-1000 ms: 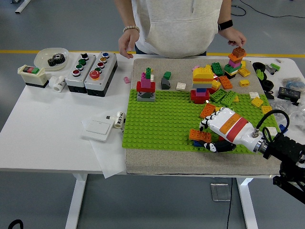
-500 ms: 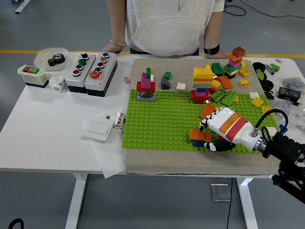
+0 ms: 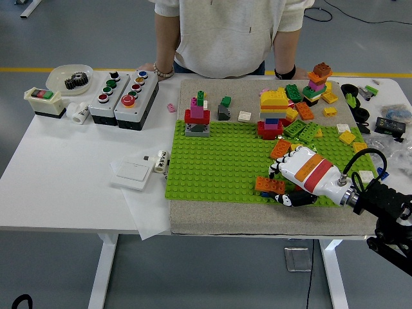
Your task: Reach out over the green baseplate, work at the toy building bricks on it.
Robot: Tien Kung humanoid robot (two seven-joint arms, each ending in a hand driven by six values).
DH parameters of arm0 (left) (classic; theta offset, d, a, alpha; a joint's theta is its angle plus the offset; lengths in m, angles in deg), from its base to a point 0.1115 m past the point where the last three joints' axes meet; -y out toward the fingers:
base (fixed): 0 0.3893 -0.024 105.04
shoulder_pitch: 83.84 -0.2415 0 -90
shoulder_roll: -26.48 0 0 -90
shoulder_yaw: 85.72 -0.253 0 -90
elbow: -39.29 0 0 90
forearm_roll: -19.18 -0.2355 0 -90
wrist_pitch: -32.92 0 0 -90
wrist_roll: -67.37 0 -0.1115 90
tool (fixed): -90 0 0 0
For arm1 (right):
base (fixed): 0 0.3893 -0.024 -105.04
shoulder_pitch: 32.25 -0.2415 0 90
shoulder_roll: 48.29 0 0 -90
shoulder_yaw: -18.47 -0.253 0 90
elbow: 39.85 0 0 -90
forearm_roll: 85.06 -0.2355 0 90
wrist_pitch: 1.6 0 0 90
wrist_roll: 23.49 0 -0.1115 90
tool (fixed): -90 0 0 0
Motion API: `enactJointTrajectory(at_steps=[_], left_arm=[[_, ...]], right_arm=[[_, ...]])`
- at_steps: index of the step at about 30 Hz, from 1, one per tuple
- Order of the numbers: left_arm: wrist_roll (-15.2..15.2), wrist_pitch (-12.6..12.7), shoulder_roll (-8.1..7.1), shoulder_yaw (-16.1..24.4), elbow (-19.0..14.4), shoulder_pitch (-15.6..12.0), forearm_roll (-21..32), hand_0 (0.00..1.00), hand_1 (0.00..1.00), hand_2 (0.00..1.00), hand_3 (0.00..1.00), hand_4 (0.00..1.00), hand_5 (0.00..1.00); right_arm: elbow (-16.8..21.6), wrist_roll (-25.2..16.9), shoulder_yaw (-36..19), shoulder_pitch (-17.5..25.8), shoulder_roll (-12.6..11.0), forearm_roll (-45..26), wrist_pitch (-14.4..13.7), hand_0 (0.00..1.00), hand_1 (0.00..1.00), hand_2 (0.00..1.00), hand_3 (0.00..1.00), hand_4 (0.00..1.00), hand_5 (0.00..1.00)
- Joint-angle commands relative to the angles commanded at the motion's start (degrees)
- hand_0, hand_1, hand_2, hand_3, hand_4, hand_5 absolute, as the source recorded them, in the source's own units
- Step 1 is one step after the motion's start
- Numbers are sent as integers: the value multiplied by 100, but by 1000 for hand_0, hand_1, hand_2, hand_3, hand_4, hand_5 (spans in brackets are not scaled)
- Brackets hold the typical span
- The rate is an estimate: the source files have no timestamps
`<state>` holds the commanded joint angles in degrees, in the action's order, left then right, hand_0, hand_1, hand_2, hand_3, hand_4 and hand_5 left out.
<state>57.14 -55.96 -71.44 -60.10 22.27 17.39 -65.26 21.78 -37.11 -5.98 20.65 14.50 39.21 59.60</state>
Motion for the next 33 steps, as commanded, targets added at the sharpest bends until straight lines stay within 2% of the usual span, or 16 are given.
enactJointTrajectory(at_steps=[33], left_arm=[[-26, -28, 5, 17, 2, -21, -50, 658, 634, 710, 620, 679, 671]], right_arm=[[-15, -33, -14, 16, 34, 52, 130, 275, 445, 595, 535, 744, 461]])
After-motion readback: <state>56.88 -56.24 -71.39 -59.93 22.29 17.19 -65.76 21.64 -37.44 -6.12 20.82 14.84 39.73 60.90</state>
